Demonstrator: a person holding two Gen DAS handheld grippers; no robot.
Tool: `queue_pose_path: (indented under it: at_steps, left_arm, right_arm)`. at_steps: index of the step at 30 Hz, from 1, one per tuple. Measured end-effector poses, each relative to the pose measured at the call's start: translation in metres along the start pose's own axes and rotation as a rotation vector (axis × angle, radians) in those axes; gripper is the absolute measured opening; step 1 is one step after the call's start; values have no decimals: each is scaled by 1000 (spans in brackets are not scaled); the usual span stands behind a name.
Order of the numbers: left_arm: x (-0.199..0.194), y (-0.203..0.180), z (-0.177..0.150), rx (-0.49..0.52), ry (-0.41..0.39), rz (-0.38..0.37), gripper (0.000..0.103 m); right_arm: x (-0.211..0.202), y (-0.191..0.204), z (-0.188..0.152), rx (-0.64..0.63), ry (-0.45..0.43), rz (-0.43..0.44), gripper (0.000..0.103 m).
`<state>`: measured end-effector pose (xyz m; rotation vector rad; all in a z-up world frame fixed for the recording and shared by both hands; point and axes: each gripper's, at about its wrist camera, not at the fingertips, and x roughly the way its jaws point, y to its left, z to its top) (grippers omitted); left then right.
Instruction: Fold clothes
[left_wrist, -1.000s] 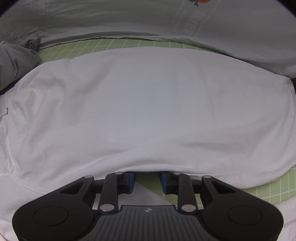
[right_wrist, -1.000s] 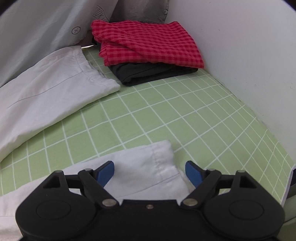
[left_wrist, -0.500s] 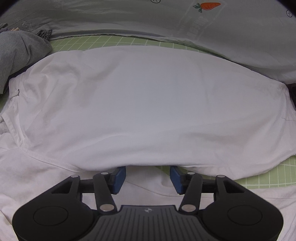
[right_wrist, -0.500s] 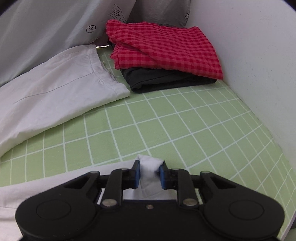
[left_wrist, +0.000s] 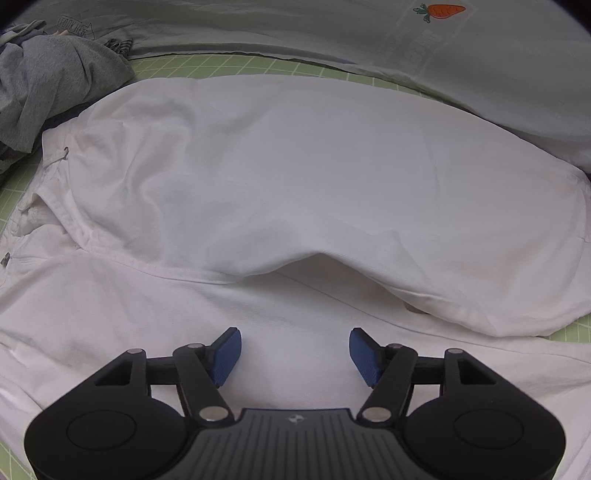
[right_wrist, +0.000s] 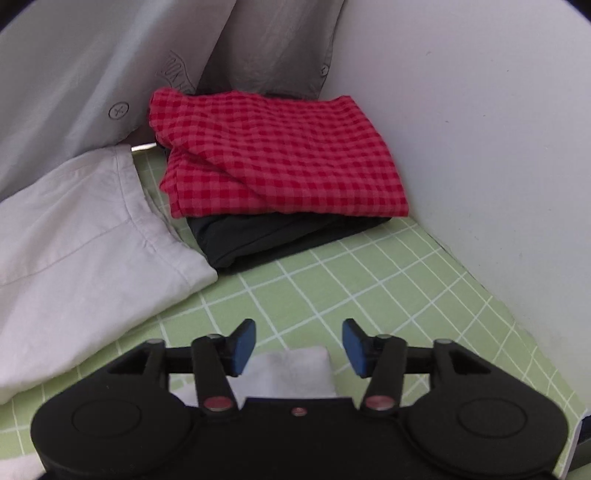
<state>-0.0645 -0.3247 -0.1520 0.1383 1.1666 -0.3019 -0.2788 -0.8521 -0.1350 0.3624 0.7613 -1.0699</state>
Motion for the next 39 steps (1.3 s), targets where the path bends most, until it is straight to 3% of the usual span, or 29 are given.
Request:
queue_pose_path:
  at_steps: [2,4,6,10,13,14,15,19,22,23,25,26,27,30,33,39]
  left_arm:
    - [4,-2,-1,1,15,10,73]
    - [7,-5,-2,14,29,26,77]
    - [9,-6,-4,27,37,42,80]
    - [10,-1,-5,12,49,54,84]
    - [11,7,-7,-12,61,63,89]
    - [12,10,-8,-24,67,70,90]
    - [12,14,-9,-34,71,74,92]
    - [10,24,-12,-64,74,81,94]
    - [9,30,-14,-78,74,82,95]
    - [8,32,-14,-83,74,83,95]
    - [6,34,-13,-87,73,82,95]
    - [3,35,-14,-91,68,80,95]
    - [0,37,-14,-98,60,77,95]
    - [-13,46,-20,-136,28,54,95]
    - [-31,59,-31,-192,-14,30,95]
    - [-68,85,-66,-284,-86,7,99]
  right_arm:
    - [-3,4,7,72,-24,66,71]
    - [6,15,13,143,9,152,70]
    - [17,29,16,160,37,185,68]
    - [29,49,16,115,76,158,56]
    - [37,62,16,69,104,125,27]
    - [38,65,16,48,107,114,7]
    - [39,65,16,22,103,103,3]
    - [40,50,15,-10,93,61,1]
    - [40,44,16,-15,97,84,2]
    - [39,43,17,-25,103,91,4]
    - [31,39,17,-26,114,101,27]
    - [21,34,15,-7,104,119,51]
    - [11,29,13,11,95,138,65]
    - [-20,13,3,48,68,188,85]
    - [-55,-6,-24,54,40,202,102]
    - [-108,-31,-90,77,65,228,103]
